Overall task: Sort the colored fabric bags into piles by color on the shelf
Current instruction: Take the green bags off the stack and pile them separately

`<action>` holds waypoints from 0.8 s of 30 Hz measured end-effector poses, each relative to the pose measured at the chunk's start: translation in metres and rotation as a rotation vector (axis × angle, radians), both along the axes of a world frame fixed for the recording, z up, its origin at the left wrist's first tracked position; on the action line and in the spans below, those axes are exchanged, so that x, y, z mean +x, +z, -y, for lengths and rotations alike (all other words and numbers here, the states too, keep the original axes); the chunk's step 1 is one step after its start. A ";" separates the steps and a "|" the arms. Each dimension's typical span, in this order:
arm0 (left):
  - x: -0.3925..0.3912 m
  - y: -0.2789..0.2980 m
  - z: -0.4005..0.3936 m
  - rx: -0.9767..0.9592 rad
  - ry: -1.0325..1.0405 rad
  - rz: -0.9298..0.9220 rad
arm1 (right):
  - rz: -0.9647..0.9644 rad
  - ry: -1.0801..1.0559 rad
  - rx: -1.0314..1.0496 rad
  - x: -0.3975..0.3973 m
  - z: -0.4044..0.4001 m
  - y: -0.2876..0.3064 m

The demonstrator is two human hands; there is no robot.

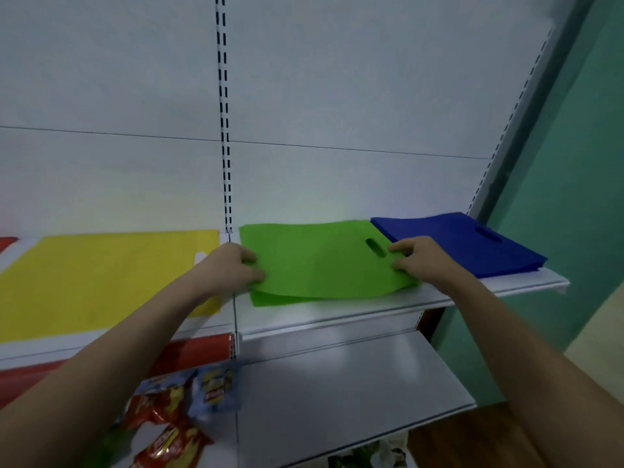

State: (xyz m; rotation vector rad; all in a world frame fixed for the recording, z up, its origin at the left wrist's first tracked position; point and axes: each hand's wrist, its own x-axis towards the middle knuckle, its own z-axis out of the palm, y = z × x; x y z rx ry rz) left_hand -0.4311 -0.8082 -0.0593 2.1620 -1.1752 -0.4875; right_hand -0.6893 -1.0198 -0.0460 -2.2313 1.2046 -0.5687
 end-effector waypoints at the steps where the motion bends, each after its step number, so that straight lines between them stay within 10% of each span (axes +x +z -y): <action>1: -0.001 0.001 0.002 0.036 -0.007 0.021 | -0.029 0.010 -0.011 0.002 0.007 -0.001; 9: -0.003 -0.001 0.009 0.195 0.034 0.215 | -0.369 0.110 -0.168 0.011 0.049 -0.004; 15: -0.012 0.003 0.014 0.161 0.134 0.258 | 0.046 0.259 -0.229 0.026 0.037 0.027; 24: -0.028 0.017 -0.036 0.151 0.437 0.312 | 0.118 0.715 0.066 0.087 -0.062 0.031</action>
